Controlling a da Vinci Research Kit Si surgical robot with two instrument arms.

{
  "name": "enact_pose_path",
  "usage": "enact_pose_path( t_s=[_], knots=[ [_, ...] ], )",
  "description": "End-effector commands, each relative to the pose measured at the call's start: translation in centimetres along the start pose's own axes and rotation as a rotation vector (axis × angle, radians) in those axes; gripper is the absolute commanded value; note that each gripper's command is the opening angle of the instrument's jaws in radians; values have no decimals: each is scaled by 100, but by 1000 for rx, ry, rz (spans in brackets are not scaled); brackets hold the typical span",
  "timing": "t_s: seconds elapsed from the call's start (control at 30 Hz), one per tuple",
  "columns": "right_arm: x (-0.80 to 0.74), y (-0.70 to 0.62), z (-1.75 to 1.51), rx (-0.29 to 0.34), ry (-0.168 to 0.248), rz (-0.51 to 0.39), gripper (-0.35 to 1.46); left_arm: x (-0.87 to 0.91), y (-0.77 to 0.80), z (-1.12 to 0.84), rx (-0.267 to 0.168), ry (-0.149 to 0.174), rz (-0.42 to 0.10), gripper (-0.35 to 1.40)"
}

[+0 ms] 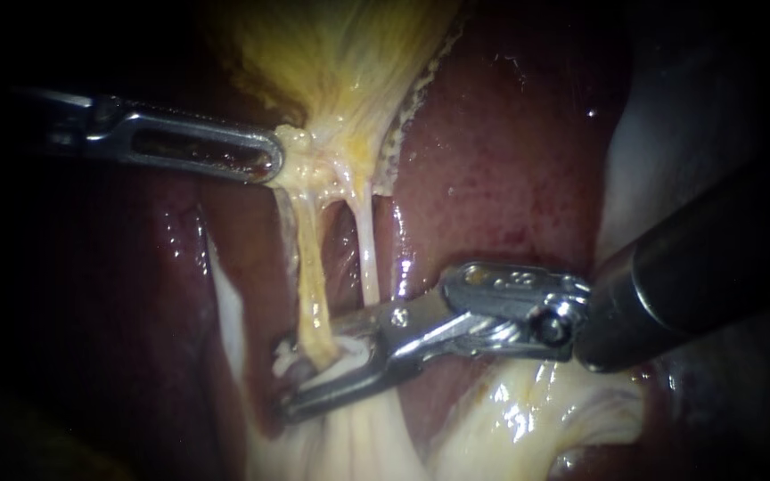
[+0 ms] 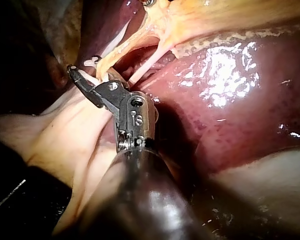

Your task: Clipping first clip left tube

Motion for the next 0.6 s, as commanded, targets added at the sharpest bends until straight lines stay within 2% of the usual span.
enact_pose_path(
  t_s=[0.03,0.1,0.27,0.6],
  knots=[
    [0,0,0,-9,-2,-1,-10,0,0,0,0,0,0,-35],
    [-1,-1,-2,-32,-11,17,-35,0,0,0,0,0,0,-35],
    [-1,0,-3,-64,-41,19,-35,0,0,0,0,0,0,-35],
    [-2,4,-4,-65,-40,19,-35,0,-1,0,0,0,0,-35]
  ],
)
